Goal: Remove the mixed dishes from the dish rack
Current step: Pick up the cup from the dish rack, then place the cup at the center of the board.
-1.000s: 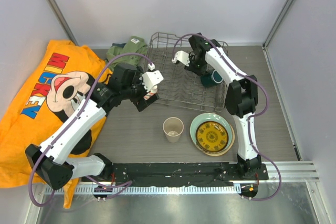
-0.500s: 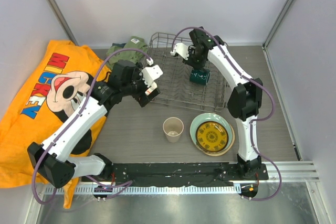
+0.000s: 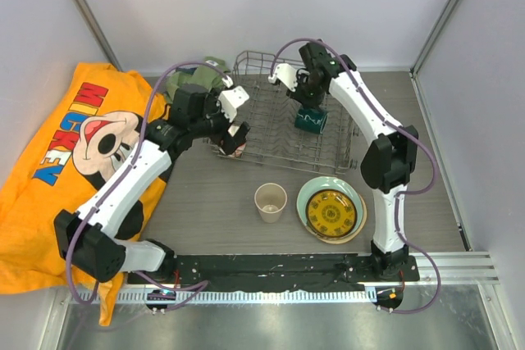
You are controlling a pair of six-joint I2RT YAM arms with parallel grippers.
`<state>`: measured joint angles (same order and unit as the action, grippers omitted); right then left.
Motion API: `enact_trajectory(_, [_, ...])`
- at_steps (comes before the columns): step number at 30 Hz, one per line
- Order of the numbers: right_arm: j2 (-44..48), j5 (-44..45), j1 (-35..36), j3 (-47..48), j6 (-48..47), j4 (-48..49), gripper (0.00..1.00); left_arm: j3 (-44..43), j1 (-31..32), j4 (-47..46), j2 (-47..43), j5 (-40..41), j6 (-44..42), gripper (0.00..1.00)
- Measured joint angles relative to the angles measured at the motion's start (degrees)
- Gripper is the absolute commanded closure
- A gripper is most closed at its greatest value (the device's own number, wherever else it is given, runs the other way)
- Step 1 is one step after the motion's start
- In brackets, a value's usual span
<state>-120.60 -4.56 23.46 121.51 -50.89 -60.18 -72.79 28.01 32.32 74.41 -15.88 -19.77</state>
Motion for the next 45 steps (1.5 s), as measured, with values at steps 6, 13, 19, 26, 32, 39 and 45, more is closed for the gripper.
enact_trajectory(6, [3.67,-4.44,0.07,0.0,3.61,0.02,0.99,1.2,-4.24,-8.39,4.74,-8.22,6.16,0.0])
enact_trajectory(13, [8.37,-10.36,0.07,0.02,8.76,0.2,0.99,2.12,-5.92,-18.47,8.7,-17.31,12.33,0.03])
enact_trajectory(19, [10.51,-13.68,0.33,0.02,11.63,0.7,0.99,0.48,-5.92,-23.52,13.77,-23.1,14.95,0.09])
enact_trajectory(26, [10.62,-16.59,1.11,-0.04,13.77,0.81,0.99,-3.8,-5.92,-25.31,20.09,-27.06,15.96,0.14])
enact_trajectory(32, [10.62,-18.67,2.4,-0.79,14.67,0.9,0.99,-4.87,-5.92,-25.22,21.86,-31.71,15.63,0.15])
enact_trajectory(39, [10.73,-20.44,3.72,-1.05,15.17,0.9,0.99,-5.2,-5.92,-24.72,22.27,-37.81,14.62,0.19])
enact_trajectory(45, [11.41,-21.16,4.33,-1.05,15.3,0.87,0.99,-5.77,-5.84,-22.58,22.58,-41.83,13.07,0.23])
